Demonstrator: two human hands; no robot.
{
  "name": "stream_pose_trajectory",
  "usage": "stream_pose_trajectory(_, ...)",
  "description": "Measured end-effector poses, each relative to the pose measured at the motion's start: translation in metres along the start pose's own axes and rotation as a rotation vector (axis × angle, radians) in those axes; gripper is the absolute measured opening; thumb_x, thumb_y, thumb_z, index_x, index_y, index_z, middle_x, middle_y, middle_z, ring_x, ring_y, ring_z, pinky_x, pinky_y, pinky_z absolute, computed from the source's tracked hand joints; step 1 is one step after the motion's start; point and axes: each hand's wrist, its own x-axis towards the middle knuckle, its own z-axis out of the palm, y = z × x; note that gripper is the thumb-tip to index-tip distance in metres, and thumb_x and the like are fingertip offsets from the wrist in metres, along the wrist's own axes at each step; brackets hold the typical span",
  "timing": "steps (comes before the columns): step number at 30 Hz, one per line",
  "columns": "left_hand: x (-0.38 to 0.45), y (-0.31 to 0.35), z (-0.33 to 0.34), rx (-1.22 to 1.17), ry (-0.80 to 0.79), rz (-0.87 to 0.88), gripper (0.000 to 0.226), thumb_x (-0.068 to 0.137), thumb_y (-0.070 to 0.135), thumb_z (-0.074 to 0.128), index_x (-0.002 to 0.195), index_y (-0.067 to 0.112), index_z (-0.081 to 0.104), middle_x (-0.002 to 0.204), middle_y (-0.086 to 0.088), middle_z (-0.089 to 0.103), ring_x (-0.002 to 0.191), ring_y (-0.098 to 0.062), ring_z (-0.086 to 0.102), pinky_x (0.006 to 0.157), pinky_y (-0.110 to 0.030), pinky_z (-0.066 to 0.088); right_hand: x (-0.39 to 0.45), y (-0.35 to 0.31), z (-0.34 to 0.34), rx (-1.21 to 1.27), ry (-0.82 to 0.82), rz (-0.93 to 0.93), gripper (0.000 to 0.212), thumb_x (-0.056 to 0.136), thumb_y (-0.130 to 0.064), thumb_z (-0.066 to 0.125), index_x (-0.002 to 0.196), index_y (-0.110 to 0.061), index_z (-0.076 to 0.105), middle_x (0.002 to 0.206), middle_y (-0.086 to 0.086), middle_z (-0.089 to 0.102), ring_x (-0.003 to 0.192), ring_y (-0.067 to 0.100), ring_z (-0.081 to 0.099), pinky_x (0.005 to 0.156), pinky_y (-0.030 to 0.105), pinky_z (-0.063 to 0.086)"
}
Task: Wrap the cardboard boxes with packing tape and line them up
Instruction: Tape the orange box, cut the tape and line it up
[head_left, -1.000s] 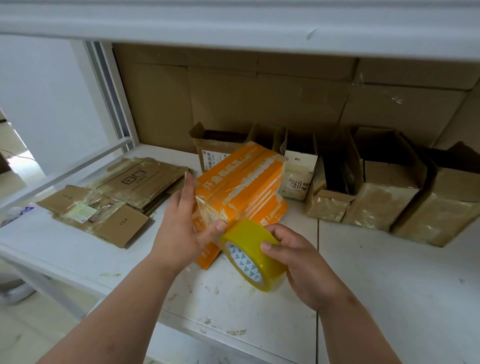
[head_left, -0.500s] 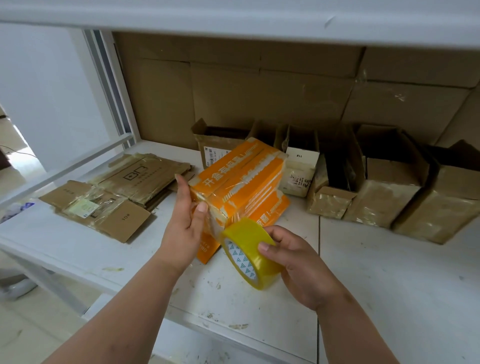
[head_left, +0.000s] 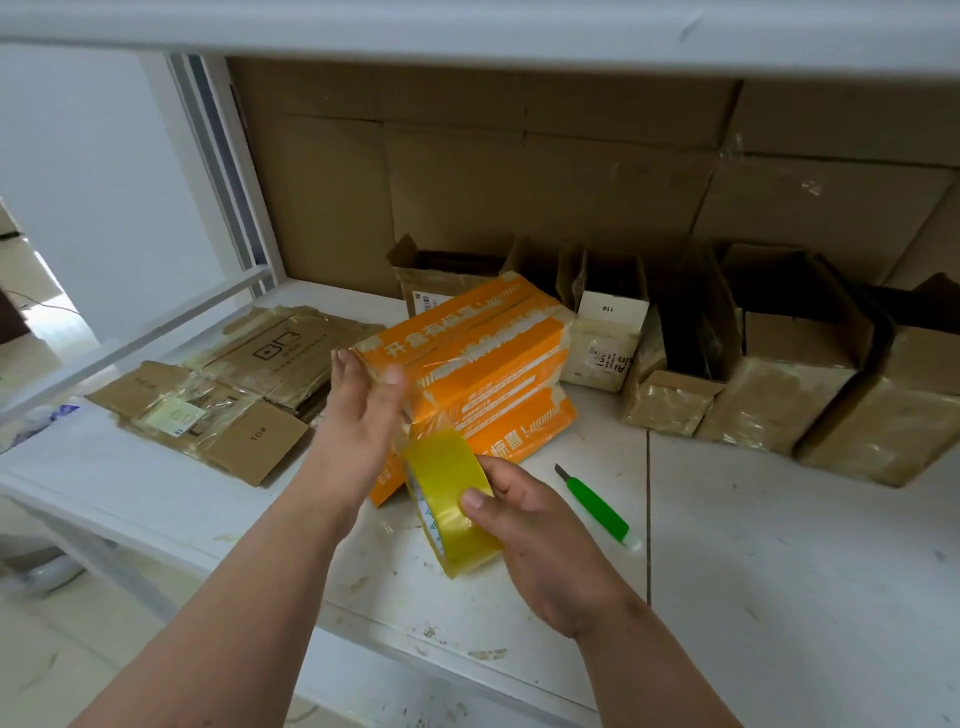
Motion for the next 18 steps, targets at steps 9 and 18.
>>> stream_pose_trajectory(9,0.022,-0.012,-0.028,0.401,-0.005,0.118,0.110,0.066,0.087,0.061,0.154,0.031,0.026,0.164,0.009,0.019,0.147,-0.012,0.027,0.117,-0.049,0.032,0.006,0.005,0.003,-0.084,-0.061,0.018,0.042,0.080,-0.023,0.059,0.122,-0.021,0.064,0.116,0.000,0.072,0.109,0.015,0.066,0.091,0.029,0.052)
stream_pose_trajectory(18,0.019,0.007,-0.036,0.537,-0.017,0.064,0.106,0.069,0.074,0.063,0.156,0.023,0.026,0.164,0.001,0.020,0.144,-0.020,0.036,0.112,-0.044,0.036,-0.001,0.009,0.004,-0.229,-0.052,0.065,0.038,0.086,-0.033,0.056,0.121,-0.025,0.065,0.114,-0.006,0.073,0.108,0.014,0.067,0.101,0.042,0.050)
